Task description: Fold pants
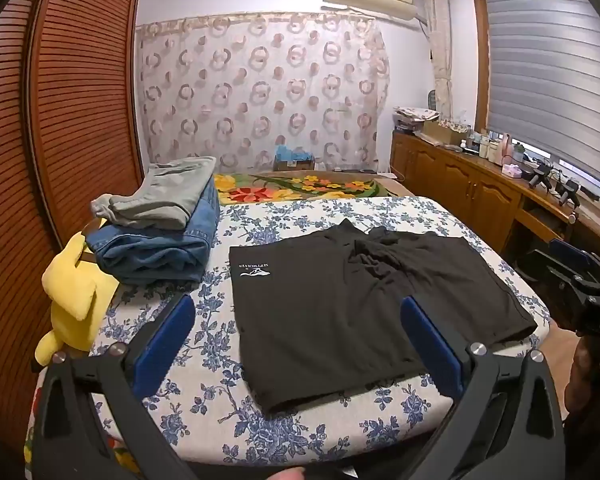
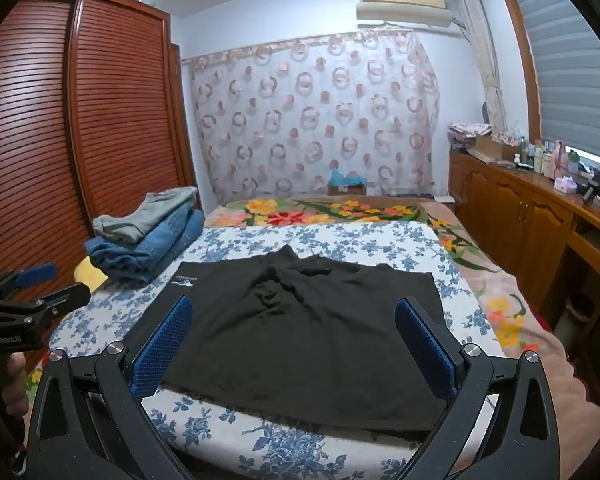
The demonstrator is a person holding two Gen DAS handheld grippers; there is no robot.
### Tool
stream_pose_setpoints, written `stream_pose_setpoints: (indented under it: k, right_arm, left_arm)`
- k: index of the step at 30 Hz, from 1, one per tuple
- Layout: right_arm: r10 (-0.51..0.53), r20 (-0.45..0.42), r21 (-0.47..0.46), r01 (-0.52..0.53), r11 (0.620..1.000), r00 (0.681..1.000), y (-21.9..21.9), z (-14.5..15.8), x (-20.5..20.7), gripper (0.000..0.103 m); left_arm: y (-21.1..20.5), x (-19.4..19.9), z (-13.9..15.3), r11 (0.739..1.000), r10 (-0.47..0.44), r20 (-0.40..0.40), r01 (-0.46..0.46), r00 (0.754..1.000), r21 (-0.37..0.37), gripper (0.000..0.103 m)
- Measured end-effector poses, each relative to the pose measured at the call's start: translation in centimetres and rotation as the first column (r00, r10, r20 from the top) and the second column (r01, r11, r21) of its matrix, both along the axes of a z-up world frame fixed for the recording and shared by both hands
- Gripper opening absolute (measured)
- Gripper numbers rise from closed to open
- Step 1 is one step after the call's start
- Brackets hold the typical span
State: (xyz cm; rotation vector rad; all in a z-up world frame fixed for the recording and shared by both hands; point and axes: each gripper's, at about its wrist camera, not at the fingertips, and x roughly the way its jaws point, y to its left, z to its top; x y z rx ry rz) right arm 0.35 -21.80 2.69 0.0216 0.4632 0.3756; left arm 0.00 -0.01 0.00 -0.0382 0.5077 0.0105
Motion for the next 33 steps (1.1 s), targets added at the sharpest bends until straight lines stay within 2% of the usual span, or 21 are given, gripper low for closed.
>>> stream_pose_setpoints:
  k: [33]
  right_arm:
    - [0.0, -0.004, 0.008, 0.0, 1.0, 1.0, 0.01, 0.08, -0.17, 0.103]
  left_arm:
    - [0.43, -0.22, -0.09, 1.0, 0.011, -0.008, -0.011, 1.0, -0.01, 0.103]
